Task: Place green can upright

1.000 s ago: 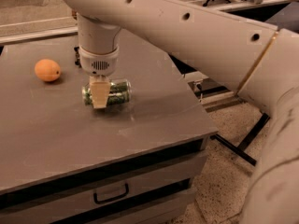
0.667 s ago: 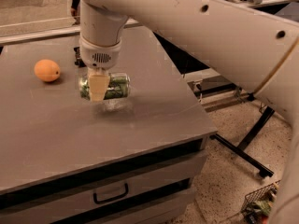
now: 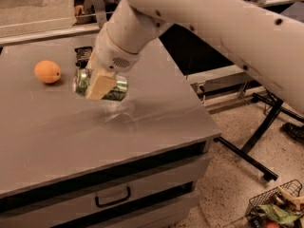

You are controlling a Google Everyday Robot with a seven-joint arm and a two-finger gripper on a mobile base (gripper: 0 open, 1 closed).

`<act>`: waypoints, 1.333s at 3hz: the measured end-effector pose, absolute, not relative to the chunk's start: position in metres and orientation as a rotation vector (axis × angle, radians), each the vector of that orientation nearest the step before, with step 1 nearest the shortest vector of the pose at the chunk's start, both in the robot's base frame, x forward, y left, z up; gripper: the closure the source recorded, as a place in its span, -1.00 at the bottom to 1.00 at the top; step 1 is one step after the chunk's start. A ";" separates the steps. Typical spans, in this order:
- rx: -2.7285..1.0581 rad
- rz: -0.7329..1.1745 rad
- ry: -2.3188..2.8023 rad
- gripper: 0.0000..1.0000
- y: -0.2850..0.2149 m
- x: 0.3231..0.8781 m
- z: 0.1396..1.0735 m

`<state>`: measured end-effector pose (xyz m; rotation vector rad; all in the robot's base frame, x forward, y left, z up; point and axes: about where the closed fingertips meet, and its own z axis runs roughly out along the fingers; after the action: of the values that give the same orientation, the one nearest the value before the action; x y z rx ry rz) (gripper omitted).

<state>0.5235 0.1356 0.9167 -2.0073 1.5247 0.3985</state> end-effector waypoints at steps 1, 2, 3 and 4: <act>-1.887 0.479 1.373 1.00 0.137 0.526 0.934; -1.718 0.602 1.277 1.00 0.133 0.532 0.938; -1.588 0.708 1.239 1.00 0.131 0.537 0.934; -1.433 0.823 1.173 1.00 0.132 0.546 0.925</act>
Offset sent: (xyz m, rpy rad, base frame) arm 0.0153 -0.0156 0.0331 0.5369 -0.0600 0.0113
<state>0.5457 0.1316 0.9255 -1.4331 1.1735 0.8232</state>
